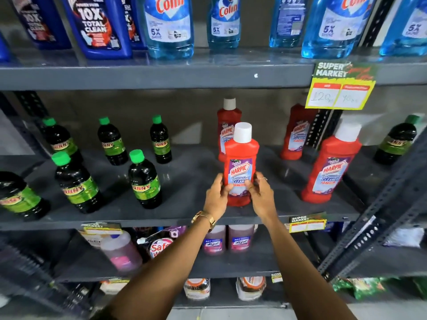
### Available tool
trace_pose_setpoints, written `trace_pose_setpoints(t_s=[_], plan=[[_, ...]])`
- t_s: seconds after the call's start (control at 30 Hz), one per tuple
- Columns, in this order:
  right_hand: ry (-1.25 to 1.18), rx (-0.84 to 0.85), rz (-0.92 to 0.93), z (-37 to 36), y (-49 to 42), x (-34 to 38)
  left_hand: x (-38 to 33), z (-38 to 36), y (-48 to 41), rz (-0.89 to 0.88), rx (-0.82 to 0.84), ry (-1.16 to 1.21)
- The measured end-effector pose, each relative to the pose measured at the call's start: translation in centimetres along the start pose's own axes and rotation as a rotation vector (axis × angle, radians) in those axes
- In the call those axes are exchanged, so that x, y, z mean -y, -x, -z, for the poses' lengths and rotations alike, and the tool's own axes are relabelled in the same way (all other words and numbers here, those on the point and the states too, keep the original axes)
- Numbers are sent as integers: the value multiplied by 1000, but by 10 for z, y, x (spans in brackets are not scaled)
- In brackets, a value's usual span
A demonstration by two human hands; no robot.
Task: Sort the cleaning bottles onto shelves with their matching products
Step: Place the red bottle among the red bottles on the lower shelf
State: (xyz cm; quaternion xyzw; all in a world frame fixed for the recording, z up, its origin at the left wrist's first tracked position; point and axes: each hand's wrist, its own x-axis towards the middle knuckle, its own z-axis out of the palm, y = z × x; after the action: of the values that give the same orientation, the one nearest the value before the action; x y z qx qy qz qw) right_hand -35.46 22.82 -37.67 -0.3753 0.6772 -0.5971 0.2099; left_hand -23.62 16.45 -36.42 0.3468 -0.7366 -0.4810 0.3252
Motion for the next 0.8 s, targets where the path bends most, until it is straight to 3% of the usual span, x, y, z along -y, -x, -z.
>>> trace_pose_setpoints(t_s=[0.13, 0.23, 0.43, 0.57, 0.7, 0.8], plan=[[19, -31, -38, -2, 12, 7, -1, 4, 8, 29, -16, -50], [95, -133, 10, 6, 32, 16, -2, 10, 26, -63, -152, -107], [112, -185, 525, 7, 53, 133, -90, 54, 51, -703, -362, -375], [50, -267, 779, 1, 55, 231, -171, 105, 33, -966, -606, -370], [-50, -291, 798, -16, 13, 299, -228, 165, -13, -883, -693, -377], [45, -105, 503, -42, -36, 326, -243, 190, -44, -641, -594, -344]])
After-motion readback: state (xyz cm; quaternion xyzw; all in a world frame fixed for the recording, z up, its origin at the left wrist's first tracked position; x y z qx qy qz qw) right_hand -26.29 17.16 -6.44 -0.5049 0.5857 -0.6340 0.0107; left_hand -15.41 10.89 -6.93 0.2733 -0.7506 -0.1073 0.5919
